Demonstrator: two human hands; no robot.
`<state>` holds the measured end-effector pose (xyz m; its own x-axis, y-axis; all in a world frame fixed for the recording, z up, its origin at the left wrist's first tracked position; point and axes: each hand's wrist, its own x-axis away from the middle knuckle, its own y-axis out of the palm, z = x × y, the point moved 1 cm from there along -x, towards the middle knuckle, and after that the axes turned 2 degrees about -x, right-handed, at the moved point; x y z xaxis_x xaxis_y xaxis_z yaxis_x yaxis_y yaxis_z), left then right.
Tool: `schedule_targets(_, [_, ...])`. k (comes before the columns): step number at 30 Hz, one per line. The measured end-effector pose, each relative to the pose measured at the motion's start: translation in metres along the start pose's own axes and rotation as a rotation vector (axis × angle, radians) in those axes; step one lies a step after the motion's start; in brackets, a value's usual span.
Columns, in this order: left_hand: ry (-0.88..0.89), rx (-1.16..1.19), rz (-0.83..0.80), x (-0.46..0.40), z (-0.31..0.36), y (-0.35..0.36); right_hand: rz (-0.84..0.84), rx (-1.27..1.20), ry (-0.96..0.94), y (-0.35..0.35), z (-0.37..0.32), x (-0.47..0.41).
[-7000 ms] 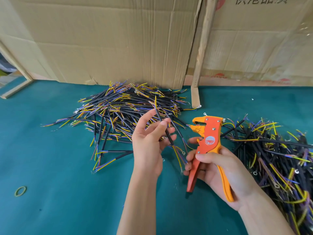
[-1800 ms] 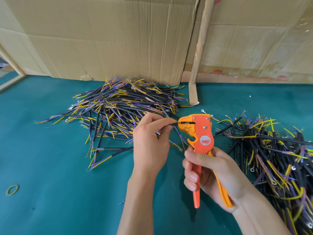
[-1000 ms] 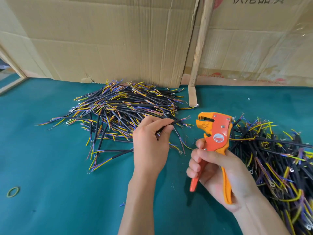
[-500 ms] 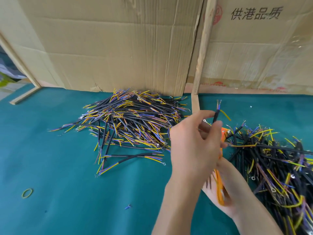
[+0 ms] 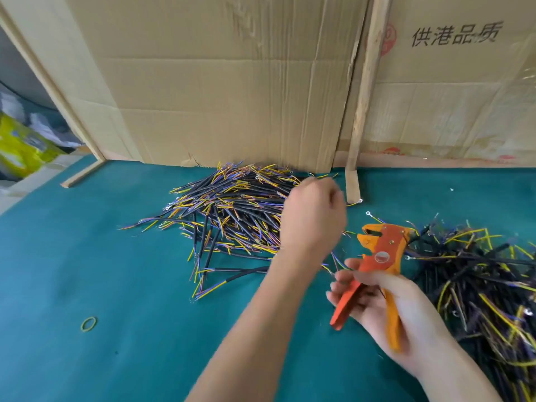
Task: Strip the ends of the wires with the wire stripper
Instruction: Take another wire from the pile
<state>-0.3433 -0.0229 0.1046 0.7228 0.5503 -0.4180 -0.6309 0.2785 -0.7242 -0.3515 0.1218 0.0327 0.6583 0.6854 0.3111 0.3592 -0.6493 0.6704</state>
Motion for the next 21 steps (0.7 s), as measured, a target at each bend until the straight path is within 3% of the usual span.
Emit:
schedule_targets(3, [-0.165,-0.087,0.095,-0.016,-0.058,-0.031,-0.006,-0.022,-0.033,-0.005,-0.003,0.001])
schedule_targets(9, [-0.222,-0.307,-0.195,-0.006,-0.059,0.013,-0.011,-0.033,-0.019,-0.003,-0.002,0.0])
schedule_targets(14, [-0.227,-0.477,-0.275,-0.011,-0.036,0.054,0.008,-0.043,-0.01,-0.006,-0.002,-0.002])
schedule_targets(18, [-0.298,-0.367,-0.289,-0.019,-0.037,0.045,0.019,-0.054,0.009,-0.004,-0.005,-0.003])
schedule_targets(21, [-0.342,-0.183,-0.203,-0.02,-0.036,0.025,0.017,-0.056,0.018,-0.005,-0.006,-0.004])
